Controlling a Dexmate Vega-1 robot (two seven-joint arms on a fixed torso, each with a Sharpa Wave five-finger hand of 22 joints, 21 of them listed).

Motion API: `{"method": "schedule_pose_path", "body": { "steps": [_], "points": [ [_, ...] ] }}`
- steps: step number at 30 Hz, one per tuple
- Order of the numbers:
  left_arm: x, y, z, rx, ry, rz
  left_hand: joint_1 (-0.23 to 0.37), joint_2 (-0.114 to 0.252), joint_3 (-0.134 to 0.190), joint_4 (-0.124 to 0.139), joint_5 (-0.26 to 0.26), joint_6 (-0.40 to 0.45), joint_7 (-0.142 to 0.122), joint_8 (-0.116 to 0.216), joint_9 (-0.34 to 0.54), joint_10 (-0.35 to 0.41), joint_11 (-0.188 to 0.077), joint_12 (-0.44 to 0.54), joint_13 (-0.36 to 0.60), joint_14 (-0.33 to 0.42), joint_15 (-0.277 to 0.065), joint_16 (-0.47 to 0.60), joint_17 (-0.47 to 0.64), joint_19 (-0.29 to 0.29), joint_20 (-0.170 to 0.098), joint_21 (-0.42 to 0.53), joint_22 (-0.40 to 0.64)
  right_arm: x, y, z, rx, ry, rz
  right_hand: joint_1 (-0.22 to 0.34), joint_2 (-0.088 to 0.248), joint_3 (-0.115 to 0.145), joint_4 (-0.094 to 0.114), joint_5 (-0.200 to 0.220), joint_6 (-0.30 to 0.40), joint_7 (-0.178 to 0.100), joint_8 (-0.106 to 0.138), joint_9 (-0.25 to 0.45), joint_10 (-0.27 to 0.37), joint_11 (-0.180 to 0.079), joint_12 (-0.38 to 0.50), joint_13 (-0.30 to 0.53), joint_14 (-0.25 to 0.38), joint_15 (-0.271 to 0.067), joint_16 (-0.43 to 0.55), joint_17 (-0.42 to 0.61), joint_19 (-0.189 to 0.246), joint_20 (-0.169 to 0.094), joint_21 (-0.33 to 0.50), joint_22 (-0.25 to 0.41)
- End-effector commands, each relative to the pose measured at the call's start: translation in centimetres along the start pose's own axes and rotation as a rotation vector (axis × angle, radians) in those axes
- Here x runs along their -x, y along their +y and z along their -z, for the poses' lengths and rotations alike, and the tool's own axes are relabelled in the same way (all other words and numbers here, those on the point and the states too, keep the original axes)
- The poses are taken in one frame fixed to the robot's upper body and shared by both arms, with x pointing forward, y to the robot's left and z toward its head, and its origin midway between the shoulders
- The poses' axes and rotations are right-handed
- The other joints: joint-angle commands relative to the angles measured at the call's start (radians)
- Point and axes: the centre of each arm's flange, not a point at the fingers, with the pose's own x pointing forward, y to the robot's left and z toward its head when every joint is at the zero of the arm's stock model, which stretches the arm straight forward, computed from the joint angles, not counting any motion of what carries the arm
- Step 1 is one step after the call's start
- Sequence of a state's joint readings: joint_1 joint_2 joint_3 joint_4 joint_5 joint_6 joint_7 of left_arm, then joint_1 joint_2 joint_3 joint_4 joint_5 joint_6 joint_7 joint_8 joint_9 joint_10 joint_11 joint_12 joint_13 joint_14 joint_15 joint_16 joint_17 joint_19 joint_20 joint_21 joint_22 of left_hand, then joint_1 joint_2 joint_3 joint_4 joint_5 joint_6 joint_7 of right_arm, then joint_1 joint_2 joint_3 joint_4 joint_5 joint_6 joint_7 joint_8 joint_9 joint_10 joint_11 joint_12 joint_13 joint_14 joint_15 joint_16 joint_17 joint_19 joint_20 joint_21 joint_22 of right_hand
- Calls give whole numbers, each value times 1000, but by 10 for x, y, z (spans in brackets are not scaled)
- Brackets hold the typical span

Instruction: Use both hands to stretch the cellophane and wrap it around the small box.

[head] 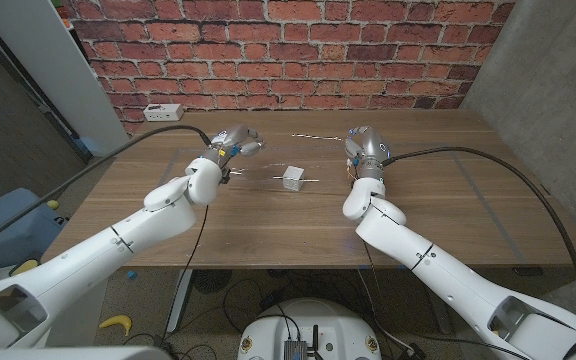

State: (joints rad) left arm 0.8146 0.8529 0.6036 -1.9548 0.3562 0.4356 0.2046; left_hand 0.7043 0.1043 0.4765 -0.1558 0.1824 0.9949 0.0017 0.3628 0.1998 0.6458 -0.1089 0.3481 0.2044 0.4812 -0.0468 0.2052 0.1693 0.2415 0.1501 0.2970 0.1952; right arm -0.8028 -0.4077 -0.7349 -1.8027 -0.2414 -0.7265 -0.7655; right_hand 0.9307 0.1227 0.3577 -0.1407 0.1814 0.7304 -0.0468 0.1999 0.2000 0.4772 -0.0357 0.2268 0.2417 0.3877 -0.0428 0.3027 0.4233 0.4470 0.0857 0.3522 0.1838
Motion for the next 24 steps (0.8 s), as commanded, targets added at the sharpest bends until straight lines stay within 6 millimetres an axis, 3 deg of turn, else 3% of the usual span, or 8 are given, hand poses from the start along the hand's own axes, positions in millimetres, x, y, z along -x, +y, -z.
{"method": "schedule_pose_path", "body": {
  "steps": [1,5,11,19,24],
  "points": [
    [24,2,1,16,-48,30,-10,-12,-4,2,-4,27,11,-10,-2,43,7,8,1,48,-105,4,3,38,7,9,-1,10,-1,0,52,-10,-4,0,3,3,-3,1,2,-2,0,1,5,-2,5,1,10,-41,-4,4,11,1,6,3],
    [29,1,2,1,-37,64,-23,-13,-3,6,-4,-11,8,-46,-5,42,16,-4,1,102,-97,11,5,98,4,30,1,12,-1,-1,63,-13,-2,0,3,3,-4,1,1,-2,0,1,5,-2,5,1,10,-43,-4,3,11,1,5,3],
    [32,-4,5,-17,-22,135,-28,-5,7,5,0,-13,14,-68,-6,71,32,-7,3,160,-85,16,5,166,-43,58,6,15,-1,-2,72,-16,-4,-6,3,2,0,0,0,-2,0,1,3,-2,4,1,9,-44,-5,4,12,1,5,3],
    [31,-12,9,-49,19,253,-35,25,25,13,5,-3,31,-79,-6,108,41,-5,4,220,-83,25,6,201,-64,76,10,23,-4,0,101,-38,-15,-10,3,4,1,0,-4,-3,-2,1,0,-2,2,1,9,-43,-7,3,12,2,4,3],
    [27,-16,11,-53,45,317,-37,51,48,13,13,-43,49,-109,-5,80,60,-29,5,177,-69,-8,2,181,-58,70,11,31,-8,0,133,-50,-34,-16,2,3,2,-1,-17,-4,-7,1,-3,-1,0,1,9,-42,-8,2,12,2,4,3]
  ]
}}
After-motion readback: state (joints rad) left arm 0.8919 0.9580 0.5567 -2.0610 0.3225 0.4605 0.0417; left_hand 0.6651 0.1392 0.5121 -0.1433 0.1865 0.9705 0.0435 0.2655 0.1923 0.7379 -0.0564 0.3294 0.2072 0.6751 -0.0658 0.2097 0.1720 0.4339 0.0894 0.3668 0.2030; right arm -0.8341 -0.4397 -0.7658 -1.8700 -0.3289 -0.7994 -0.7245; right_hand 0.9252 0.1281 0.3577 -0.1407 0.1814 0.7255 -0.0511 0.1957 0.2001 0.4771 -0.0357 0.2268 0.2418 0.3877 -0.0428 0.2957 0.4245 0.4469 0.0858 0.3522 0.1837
